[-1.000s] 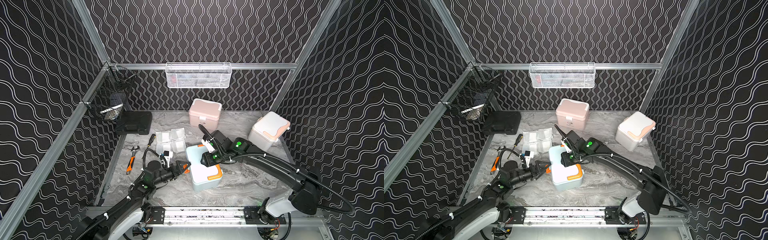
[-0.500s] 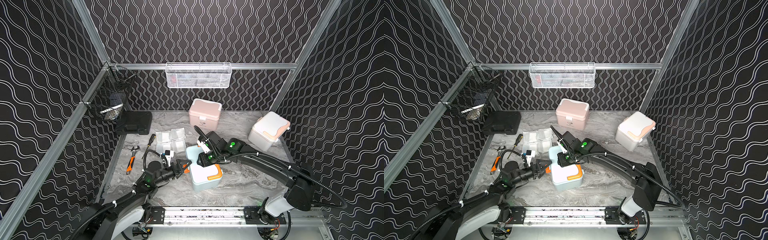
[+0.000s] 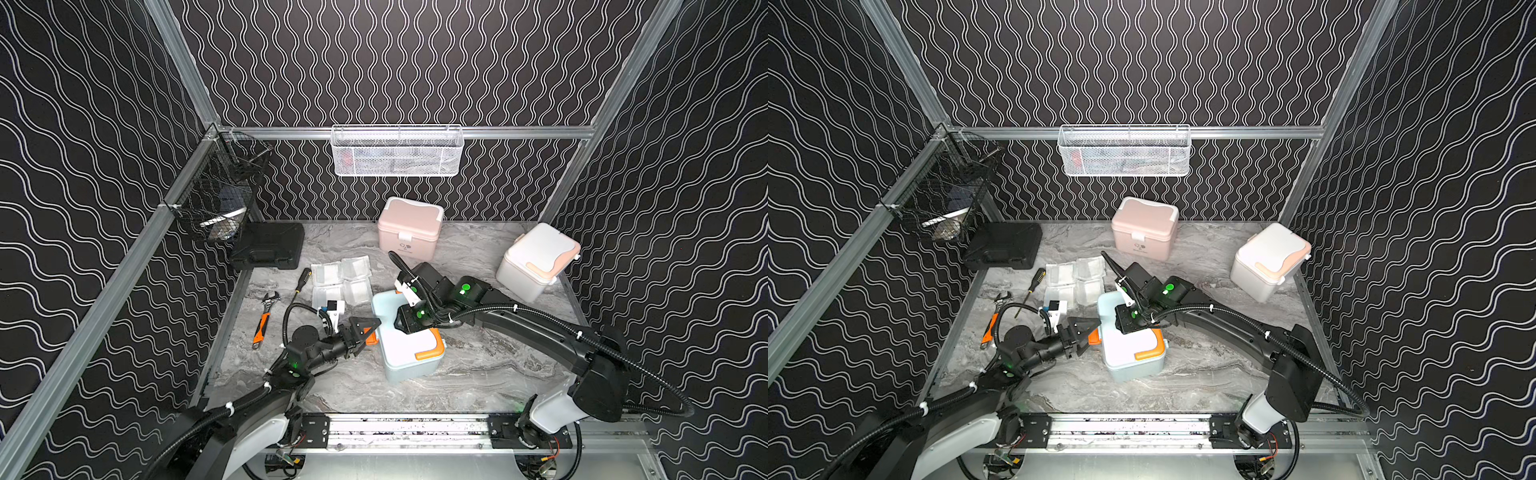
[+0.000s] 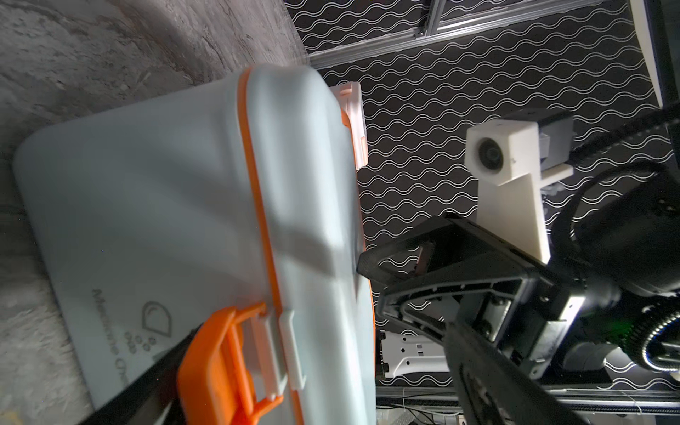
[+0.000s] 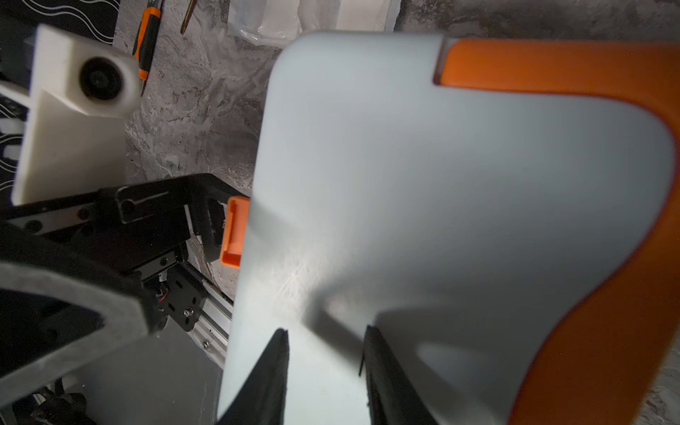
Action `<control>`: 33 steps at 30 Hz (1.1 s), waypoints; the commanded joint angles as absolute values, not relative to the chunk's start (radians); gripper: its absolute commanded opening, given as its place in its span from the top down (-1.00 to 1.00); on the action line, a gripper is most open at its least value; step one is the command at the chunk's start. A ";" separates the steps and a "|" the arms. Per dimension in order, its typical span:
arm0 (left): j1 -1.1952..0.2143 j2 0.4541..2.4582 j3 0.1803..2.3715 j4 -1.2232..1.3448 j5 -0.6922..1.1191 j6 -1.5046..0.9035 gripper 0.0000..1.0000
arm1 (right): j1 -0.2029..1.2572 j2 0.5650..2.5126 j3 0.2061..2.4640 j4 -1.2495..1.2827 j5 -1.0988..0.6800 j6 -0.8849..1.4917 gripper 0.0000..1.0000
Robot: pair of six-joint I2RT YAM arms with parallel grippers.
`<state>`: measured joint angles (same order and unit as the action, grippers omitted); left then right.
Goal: Open first aid kits and take out gauze
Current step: Fasten the fastener of the first aid kit.
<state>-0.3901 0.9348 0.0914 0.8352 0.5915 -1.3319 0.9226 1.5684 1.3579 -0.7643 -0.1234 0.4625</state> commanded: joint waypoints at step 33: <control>-0.388 0.642 0.326 0.003 0.551 -1.110 -0.98 | 0.923 1.551 1.339 -0.856 -0.091 0.468 0.24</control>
